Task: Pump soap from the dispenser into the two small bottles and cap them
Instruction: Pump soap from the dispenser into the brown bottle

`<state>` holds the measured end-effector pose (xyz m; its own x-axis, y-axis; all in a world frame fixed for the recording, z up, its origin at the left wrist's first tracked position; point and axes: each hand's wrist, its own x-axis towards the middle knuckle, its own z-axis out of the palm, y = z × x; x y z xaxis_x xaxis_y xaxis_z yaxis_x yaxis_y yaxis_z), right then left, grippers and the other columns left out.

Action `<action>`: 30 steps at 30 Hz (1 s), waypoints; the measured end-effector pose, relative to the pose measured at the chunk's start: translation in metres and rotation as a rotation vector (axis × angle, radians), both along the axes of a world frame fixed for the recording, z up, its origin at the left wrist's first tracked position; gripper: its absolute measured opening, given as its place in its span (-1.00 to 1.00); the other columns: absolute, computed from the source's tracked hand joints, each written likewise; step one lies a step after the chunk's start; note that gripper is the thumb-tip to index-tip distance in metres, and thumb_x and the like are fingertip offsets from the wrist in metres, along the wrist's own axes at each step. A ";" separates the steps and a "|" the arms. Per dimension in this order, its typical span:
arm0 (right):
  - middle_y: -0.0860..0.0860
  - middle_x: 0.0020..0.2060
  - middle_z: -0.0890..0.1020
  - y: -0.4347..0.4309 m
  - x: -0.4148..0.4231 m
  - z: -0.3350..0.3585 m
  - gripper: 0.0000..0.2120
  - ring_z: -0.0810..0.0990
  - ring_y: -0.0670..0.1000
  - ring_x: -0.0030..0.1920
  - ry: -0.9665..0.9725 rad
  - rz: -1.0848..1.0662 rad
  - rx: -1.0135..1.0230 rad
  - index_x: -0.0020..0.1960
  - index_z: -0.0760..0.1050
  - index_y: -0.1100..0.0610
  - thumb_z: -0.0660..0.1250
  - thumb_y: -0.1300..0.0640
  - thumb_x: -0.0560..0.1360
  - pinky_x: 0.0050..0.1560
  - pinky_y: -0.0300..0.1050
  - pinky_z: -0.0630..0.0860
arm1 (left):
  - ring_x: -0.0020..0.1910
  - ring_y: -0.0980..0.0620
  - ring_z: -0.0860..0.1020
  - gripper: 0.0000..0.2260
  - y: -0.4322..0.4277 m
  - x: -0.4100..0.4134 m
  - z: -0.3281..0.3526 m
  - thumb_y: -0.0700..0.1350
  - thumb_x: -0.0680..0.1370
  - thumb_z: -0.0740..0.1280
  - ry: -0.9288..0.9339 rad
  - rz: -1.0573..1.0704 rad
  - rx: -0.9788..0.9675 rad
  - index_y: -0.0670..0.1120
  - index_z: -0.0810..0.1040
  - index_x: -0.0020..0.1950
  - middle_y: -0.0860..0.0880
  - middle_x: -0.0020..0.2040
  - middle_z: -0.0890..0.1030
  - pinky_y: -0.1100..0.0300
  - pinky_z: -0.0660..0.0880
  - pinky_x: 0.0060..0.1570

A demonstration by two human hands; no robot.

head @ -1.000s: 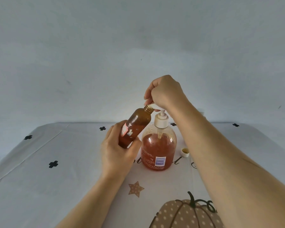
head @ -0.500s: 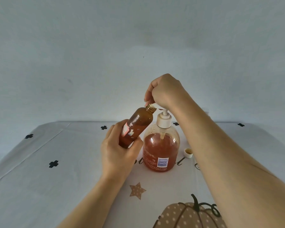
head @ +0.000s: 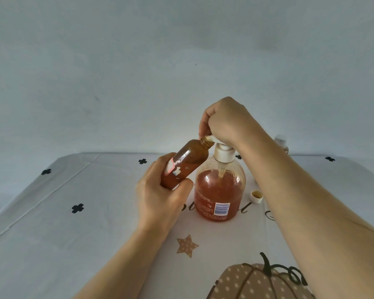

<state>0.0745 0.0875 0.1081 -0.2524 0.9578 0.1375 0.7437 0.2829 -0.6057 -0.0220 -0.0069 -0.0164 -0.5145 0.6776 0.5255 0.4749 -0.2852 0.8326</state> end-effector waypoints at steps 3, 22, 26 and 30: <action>0.08 -0.11 0.70 -0.002 0.002 0.004 -0.67 0.67 0.12 -0.03 0.027 -0.003 0.018 -0.17 0.64 0.10 0.15 0.37 0.46 0.11 0.09 0.62 | -0.26 0.13 0.51 -0.67 0.001 0.003 0.001 -0.18 0.26 0.35 0.021 0.009 0.019 0.17 0.54 -0.06 0.12 -0.27 0.55 0.41 0.38 -0.31; 0.11 -0.10 0.70 -0.004 0.000 0.013 -0.60 0.69 0.13 -0.07 0.040 -0.003 0.048 -0.33 0.60 0.01 0.15 0.38 0.46 0.11 0.10 0.62 | -0.16 0.28 0.52 -0.59 -0.001 0.005 0.003 -0.21 0.34 0.43 0.082 0.032 0.036 0.07 0.55 0.16 0.22 -0.19 0.56 0.55 0.36 -0.21; 0.07 -0.09 0.70 -0.004 -0.002 0.014 -0.62 0.65 0.15 0.02 -0.001 0.013 0.055 -0.34 0.59 0.00 0.18 0.38 0.43 0.13 0.11 0.60 | -0.17 0.25 0.53 -0.59 0.000 0.005 0.003 -0.13 0.31 0.37 0.043 0.018 0.037 0.13 0.55 0.13 0.19 -0.18 0.58 0.51 0.38 -0.21; 0.08 -0.09 0.69 -0.003 -0.002 0.013 -0.68 0.65 0.15 0.00 -0.031 0.022 0.031 -0.23 0.64 0.06 0.19 0.38 0.39 0.12 0.10 0.60 | -0.18 0.22 0.54 -0.60 0.000 0.003 0.002 -0.15 0.28 0.36 0.032 0.024 0.033 0.17 0.54 0.07 0.18 -0.21 0.59 0.48 0.40 -0.22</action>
<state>0.0720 0.0843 0.1210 -0.2778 0.9474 0.1591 0.7557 0.3177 -0.5727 -0.0190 -0.0071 -0.0140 -0.5127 0.6471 0.5642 0.5085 -0.3006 0.8069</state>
